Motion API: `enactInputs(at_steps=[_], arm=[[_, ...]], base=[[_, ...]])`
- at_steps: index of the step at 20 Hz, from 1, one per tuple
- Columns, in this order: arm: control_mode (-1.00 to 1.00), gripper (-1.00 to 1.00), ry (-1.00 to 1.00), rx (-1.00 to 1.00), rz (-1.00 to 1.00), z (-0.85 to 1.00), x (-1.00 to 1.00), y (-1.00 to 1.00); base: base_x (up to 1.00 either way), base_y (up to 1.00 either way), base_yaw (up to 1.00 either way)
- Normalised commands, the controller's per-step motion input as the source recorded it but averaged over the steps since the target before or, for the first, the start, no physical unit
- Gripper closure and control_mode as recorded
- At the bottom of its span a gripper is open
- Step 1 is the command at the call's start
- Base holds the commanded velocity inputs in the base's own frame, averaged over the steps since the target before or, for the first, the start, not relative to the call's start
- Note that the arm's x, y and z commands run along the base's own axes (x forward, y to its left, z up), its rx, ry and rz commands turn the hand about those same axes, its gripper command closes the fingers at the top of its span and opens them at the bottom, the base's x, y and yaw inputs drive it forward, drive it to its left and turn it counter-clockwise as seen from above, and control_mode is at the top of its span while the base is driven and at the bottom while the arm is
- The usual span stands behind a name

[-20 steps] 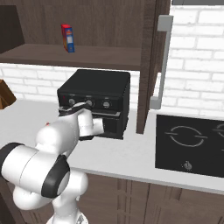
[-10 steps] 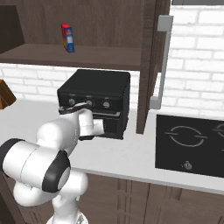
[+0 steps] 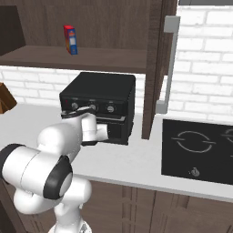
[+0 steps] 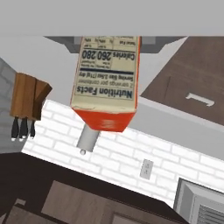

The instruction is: Pick the boxed food and place it on the digital scale for weighing, and close the cabinet.

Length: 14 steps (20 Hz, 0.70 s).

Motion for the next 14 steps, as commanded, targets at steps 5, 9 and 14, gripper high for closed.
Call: enactInputs(at_steps=[5, 9, 14], arm=[[-1.00, -1.00, 0.00, 0.00, 0.00, 0.00, 0.02, 0.00], [-1.00, -1.00, 0.00, 0.00, 0.00, 0.00, 0.01, -0.01], [-1.00, -1.00, 0.00, 0.00, 0.00, 0.00, 0.02, -0.02]], base=[[0.00, 0.00, 0.00], [0.00, 0.00, 0.00], [0.00, 0.00, 0.00]])
